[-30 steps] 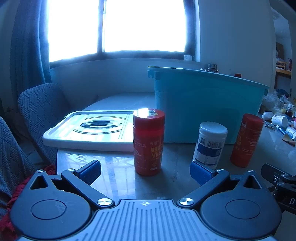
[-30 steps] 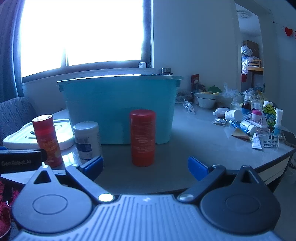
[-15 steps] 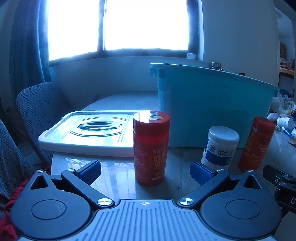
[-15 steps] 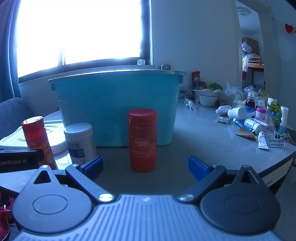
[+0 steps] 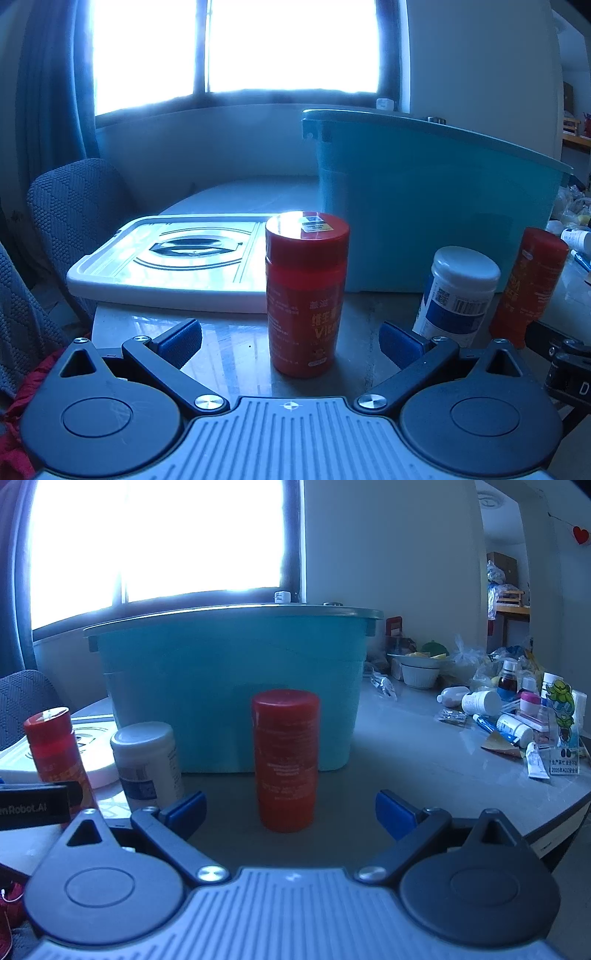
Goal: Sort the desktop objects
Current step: 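Move the left tool toward one red canister while the right tool approaches the other, then close the left gripper on a red canister while the right gripper closes on another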
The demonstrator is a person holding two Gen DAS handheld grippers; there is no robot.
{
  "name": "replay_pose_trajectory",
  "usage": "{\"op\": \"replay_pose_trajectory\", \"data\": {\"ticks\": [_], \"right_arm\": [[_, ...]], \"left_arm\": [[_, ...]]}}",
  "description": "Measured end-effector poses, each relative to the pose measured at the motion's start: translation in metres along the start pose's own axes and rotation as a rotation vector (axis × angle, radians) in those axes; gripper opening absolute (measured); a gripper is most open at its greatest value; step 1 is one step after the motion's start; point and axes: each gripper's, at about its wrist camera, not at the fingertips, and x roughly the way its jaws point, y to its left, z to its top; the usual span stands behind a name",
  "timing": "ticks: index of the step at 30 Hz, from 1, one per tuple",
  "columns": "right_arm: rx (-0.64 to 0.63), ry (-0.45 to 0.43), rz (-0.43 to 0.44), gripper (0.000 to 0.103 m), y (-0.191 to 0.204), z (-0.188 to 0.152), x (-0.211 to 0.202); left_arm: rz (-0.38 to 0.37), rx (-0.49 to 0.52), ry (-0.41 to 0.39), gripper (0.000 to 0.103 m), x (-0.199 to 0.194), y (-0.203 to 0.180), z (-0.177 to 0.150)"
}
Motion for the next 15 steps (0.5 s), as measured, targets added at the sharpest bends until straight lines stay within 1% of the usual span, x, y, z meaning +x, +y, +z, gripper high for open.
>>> {"op": "replay_pose_trajectory", "data": {"ticks": [15], "right_arm": [[-0.011,0.001,-0.008,0.098,0.007,0.003,0.024]], "left_arm": [[-0.013,0.006,0.012,0.103,0.026,0.002,0.003]]}}
